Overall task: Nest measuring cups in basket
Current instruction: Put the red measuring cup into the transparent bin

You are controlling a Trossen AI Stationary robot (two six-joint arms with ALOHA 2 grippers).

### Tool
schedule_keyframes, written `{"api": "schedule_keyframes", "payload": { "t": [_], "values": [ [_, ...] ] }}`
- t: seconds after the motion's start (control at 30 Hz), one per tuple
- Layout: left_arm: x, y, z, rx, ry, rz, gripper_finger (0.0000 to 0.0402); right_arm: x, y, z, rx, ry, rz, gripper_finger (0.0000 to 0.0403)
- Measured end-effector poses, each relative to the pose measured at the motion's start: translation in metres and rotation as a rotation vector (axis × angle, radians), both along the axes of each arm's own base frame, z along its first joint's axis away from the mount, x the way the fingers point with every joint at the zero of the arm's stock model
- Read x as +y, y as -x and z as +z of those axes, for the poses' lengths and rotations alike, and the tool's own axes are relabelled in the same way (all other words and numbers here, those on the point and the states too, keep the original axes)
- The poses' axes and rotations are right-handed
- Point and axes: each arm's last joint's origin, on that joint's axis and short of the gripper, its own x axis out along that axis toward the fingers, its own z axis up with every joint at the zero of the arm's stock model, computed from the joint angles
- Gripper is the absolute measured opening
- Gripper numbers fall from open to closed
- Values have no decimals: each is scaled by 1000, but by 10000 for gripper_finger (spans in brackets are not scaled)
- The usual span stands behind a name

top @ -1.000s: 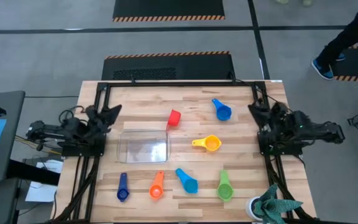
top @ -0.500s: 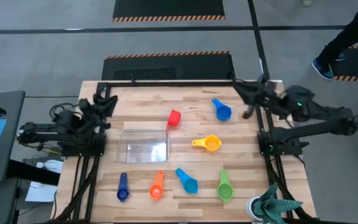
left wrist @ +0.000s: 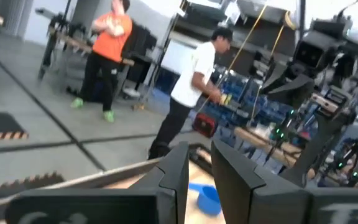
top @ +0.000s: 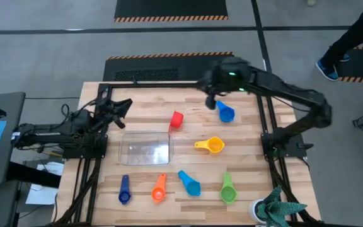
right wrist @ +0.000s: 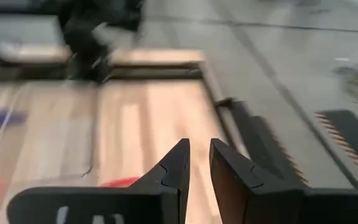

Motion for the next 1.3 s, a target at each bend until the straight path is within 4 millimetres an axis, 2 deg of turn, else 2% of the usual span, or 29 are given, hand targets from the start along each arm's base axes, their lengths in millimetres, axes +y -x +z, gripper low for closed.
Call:
{"api": "schedule_keyframes", "payload": {
  "t": [0.17,0.33,0.47,0.53,0.63,0.73,0.83,0.93,1.13,1.3],
  "values": [
    [0,-1,-4,30,28,-12,59,-15,-47,-20,117,-6,171,87],
    [0,-1,-7,29,81,-9,59,-28,-85,-37,207,18,216,87],
    [1,-1,-15,30,184,37,59,-37,-103,-58,310,-70,190,87],
    [2,-5,-19,64,213,46,59,-40,-106,-70,369,-125,168,87],
    [3,-14,-22,107,234,48,59,-40,-105,-84,460,-192,144,87],
    [7,-29,-10,173,203,37,55,-40,-101,-95,553,-243,76,87],
    [15,-50,5,318,150,57,38,-38,-99,-97,604,-237,-17,87],
    [29,-71,6,557,113,31,14,-32,-92,-97,683,-206,-139,87],
    [57,-114,-4,853,67,-201,7,-11,-52,-67,826,-141,-371,87],
    [76,-143,-25,1006,36,-339,2,7,-9,-26,767,-110,-547,87]
  ]
}}
